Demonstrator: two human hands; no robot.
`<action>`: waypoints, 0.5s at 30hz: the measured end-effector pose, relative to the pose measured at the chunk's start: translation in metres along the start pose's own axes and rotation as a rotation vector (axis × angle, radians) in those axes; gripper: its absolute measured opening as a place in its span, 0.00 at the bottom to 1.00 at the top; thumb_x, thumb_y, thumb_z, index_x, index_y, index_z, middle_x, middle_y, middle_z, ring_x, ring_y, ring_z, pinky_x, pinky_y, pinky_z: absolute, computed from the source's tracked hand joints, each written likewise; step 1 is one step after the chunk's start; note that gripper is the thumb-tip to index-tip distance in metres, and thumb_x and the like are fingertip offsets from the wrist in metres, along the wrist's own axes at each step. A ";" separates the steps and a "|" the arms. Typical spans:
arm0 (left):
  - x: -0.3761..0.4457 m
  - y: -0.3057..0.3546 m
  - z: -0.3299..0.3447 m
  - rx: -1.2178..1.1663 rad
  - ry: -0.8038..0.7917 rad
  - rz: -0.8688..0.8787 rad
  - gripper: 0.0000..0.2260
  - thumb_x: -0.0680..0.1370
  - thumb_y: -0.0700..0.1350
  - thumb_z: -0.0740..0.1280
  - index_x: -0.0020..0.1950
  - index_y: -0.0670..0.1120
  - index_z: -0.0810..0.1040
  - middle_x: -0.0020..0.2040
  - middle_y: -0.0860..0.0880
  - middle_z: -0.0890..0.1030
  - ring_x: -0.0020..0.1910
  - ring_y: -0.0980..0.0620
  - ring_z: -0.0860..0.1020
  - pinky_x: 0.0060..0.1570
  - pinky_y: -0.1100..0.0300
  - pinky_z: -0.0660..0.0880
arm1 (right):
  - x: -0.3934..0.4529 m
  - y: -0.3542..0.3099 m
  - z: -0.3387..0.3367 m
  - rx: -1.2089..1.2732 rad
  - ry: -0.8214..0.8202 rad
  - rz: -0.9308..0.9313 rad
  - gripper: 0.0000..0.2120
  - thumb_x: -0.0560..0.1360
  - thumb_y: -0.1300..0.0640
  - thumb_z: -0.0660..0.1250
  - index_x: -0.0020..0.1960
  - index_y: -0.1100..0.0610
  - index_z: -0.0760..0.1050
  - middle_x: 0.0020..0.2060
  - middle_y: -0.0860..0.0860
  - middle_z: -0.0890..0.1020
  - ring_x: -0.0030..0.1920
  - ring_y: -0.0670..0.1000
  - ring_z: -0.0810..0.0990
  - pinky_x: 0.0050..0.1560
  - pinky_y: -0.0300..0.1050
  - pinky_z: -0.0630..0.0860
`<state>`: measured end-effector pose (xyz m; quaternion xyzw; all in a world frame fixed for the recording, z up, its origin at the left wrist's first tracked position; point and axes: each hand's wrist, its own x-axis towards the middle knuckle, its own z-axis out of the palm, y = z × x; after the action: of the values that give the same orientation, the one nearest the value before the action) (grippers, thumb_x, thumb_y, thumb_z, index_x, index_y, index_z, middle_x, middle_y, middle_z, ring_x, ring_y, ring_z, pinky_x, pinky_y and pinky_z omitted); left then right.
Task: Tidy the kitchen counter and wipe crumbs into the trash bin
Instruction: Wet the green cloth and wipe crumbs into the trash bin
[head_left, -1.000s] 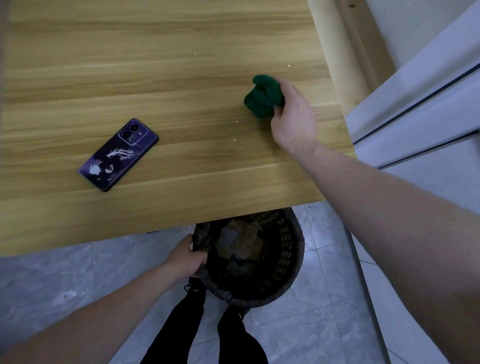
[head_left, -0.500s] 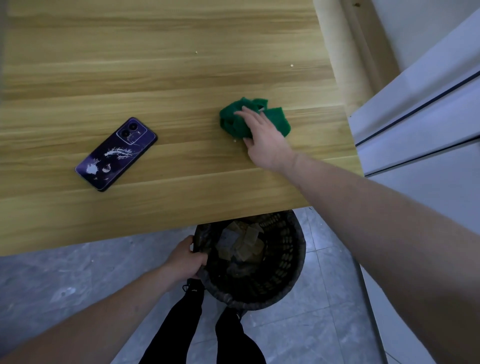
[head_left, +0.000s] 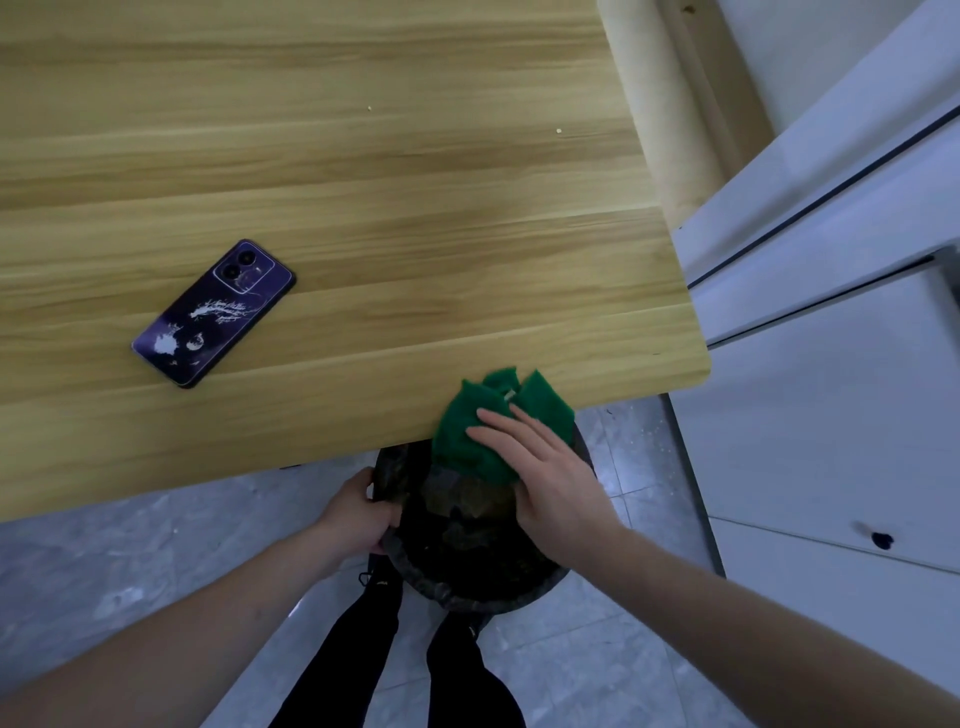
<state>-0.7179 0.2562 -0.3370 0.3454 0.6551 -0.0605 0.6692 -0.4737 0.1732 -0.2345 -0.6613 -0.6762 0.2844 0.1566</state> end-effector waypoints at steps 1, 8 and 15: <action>0.001 0.000 0.000 0.000 -0.001 0.000 0.19 0.73 0.35 0.70 0.59 0.53 0.73 0.51 0.39 0.85 0.47 0.36 0.85 0.45 0.39 0.84 | -0.007 -0.003 0.000 0.022 0.016 0.018 0.39 0.71 0.73 0.61 0.78 0.48 0.66 0.78 0.41 0.65 0.80 0.50 0.61 0.75 0.54 0.68; -0.001 0.002 0.002 0.001 -0.012 -0.004 0.20 0.74 0.34 0.70 0.61 0.50 0.73 0.50 0.39 0.84 0.46 0.38 0.84 0.39 0.47 0.84 | -0.010 -0.013 -0.026 0.133 0.159 0.025 0.39 0.70 0.73 0.60 0.77 0.48 0.67 0.76 0.39 0.67 0.75 0.43 0.68 0.69 0.44 0.74; 0.000 0.007 0.001 0.053 -0.046 -0.011 0.23 0.73 0.36 0.70 0.65 0.51 0.71 0.50 0.39 0.84 0.44 0.40 0.85 0.37 0.52 0.83 | 0.080 0.027 -0.080 0.173 0.474 0.135 0.36 0.73 0.73 0.59 0.77 0.49 0.65 0.73 0.46 0.73 0.74 0.45 0.70 0.74 0.47 0.68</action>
<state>-0.7134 0.2609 -0.3345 0.3581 0.6397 -0.0895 0.6742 -0.4109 0.2646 -0.2009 -0.7372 -0.5482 0.1881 0.3473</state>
